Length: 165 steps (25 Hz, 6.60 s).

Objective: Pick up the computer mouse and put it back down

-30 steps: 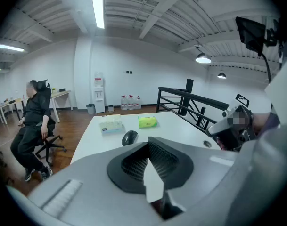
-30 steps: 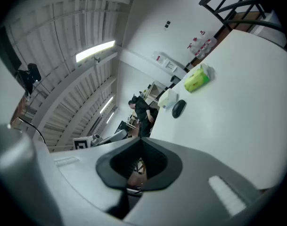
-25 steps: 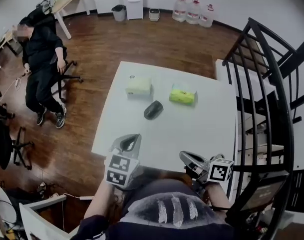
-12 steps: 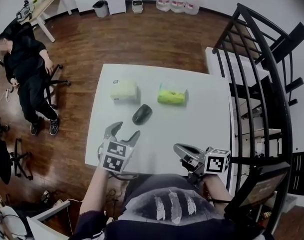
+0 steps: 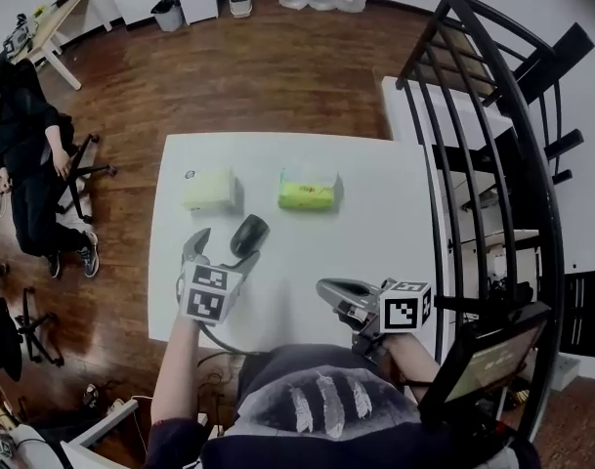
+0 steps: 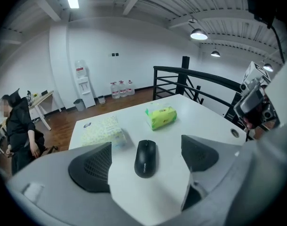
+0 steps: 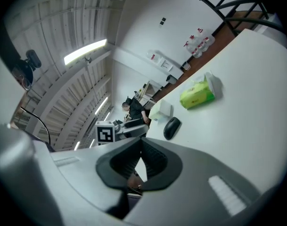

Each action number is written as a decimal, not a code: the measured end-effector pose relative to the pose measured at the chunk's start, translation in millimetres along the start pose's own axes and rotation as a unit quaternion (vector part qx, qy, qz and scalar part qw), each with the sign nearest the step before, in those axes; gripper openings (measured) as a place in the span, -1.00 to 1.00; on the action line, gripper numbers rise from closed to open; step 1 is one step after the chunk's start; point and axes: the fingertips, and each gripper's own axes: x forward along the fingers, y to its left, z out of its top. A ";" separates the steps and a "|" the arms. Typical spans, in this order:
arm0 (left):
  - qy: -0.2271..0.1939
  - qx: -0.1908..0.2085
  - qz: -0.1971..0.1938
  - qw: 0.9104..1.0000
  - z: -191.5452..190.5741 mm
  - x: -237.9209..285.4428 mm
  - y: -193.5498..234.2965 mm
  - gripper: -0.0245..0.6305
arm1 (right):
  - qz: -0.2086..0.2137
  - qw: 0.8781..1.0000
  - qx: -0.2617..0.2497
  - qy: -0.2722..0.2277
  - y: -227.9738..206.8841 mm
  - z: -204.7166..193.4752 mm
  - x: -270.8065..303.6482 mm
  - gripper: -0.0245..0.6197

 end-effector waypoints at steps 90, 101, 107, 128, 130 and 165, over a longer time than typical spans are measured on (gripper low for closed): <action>-0.006 0.112 -0.203 0.973 54.2 -130.9 -110.7 0.01 | 0.004 1.000 0.021 -0.013 12.4 -17.4 -6.1 -0.91; -0.024 0.098 -0.174 0.980 36.4 -162.0 -104.0 0.01 | 0.014 1.000 0.014 -0.002 30.4 -40.1 4.9 -0.91; -0.023 0.094 -0.180 0.979 28.3 -175.9 -98.2 0.01 | -0.001 1.000 0.013 0.006 28.6 -53.4 10.5 -0.91; -0.047 0.088 -0.159 0.982 -14.8 -233.6 -74.8 0.01 | 0.008 1.000 0.010 -0.005 65.3 -85.3 36.5 -0.91; -0.051 0.083 -0.153 0.983 -13.7 -235.2 -78.7 0.01 | 0.005 1.000 0.009 -0.008 63.9 -86.0 28.0 -0.91; -0.070 0.081 -0.085 0.991 8.7 -253.4 -111.3 0.01 | 0.014 1.000 0.011 0.025 49.3 -97.9 -14.5 -0.91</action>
